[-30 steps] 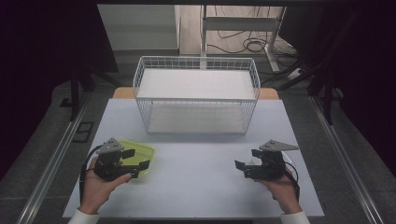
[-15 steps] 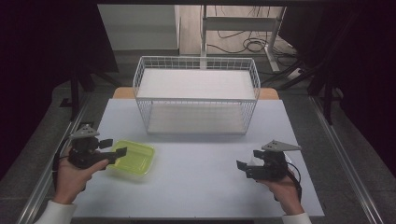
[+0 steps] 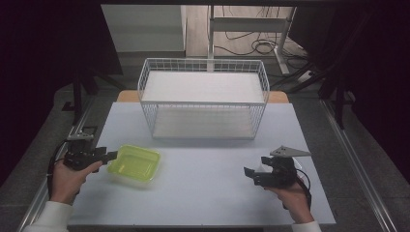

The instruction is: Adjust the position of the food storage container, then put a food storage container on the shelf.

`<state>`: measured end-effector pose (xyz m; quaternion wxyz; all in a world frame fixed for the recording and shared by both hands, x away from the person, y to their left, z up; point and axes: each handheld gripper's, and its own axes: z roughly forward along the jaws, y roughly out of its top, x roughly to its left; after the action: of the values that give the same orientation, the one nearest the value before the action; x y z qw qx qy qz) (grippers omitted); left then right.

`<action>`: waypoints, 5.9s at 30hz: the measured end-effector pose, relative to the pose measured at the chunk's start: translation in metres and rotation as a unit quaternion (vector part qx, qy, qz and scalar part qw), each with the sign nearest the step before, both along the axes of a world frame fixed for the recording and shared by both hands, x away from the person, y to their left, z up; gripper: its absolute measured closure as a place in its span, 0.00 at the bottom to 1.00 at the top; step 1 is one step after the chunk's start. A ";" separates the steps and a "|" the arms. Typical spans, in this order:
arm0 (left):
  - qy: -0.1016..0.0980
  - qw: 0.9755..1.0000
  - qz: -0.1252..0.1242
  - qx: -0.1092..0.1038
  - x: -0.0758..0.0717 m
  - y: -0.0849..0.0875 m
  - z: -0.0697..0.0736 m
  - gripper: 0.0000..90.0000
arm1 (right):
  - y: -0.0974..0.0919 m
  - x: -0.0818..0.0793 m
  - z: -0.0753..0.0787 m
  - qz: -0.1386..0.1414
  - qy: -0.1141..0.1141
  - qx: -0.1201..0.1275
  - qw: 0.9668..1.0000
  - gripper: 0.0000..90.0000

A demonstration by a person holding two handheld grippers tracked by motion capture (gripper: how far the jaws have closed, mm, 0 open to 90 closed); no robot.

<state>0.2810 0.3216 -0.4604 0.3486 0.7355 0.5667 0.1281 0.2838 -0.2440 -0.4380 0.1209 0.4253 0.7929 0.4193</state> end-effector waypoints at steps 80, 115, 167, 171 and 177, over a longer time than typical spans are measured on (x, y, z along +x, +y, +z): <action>0.106 0.988 -0.112 0.010 0.032 -0.105 -0.050 1.00 | 0.008 -0.003 -0.004 0.016 0.002 -0.013 1.000 0.20; 0.009 0.989 -0.123 -0.079 0.014 -0.140 -0.005 0.85 | 0.010 0.000 -0.005 0.014 0.004 -0.012 1.000 0.19; 0.085 0.978 -0.104 -0.157 0.041 -0.151 -0.040 0.47 | 0.082 0.058 -0.039 -0.015 0.128 0.020 0.991 0.43; 0.089 0.977 -0.097 -0.170 0.044 -0.152 -0.044 0.50 | 0.081 0.059 -0.042 -0.016 0.132 0.025 0.991 0.46; 0.104 0.971 -0.100 -0.189 0.046 -0.156 -0.051 0.57 | 0.081 0.062 -0.051 -0.018 0.140 0.033 0.989 0.51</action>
<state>0.3274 0.1651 -0.5109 0.4316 0.7182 0.5375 -0.0944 0.3457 -0.1627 -0.4891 0.0022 0.4975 0.7803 0.3790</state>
